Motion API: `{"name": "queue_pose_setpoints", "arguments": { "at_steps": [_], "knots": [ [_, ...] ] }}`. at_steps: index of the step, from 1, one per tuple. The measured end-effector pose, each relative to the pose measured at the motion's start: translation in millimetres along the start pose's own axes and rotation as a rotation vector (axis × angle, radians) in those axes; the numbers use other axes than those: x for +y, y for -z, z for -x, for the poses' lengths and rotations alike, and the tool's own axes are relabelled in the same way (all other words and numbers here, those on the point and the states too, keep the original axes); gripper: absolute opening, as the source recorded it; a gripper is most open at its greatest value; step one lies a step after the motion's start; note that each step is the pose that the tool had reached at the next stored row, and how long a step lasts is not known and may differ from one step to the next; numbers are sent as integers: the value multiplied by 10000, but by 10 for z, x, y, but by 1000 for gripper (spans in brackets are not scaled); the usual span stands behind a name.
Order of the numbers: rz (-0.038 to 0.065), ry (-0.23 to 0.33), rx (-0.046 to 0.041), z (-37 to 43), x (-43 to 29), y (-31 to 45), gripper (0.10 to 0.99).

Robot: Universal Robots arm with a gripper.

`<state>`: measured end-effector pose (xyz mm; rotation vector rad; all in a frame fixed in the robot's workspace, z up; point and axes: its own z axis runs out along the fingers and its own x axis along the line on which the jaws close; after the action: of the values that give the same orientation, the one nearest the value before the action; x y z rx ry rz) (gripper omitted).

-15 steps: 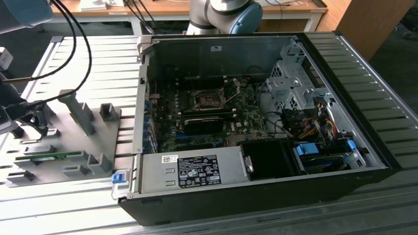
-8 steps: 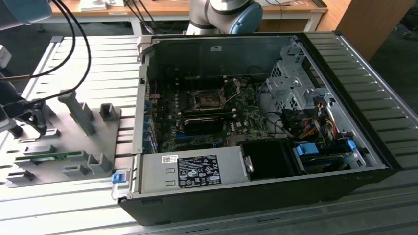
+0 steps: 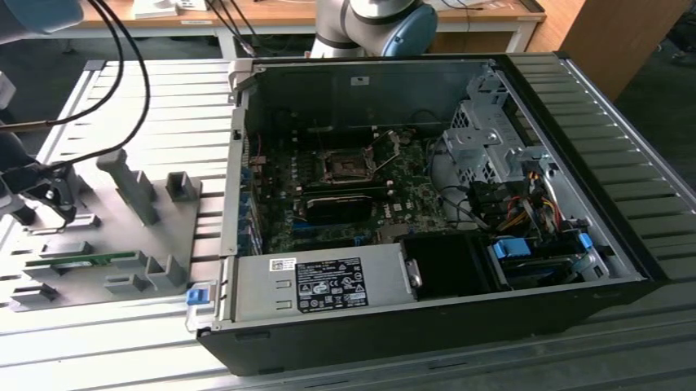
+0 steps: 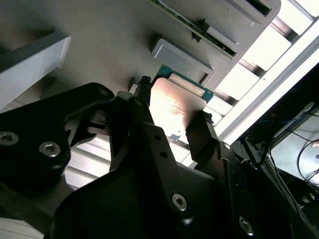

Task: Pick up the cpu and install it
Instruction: 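Pick up the cpu and move it towards the insertion slot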

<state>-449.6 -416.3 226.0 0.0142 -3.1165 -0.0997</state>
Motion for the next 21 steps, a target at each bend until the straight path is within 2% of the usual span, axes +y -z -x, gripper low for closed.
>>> {"name": "queue_pose_setpoints", "arguments": {
  "at_steps": [21],
  "knots": [
    [17,0,-2,-2,7,113,537]
  ]
}}
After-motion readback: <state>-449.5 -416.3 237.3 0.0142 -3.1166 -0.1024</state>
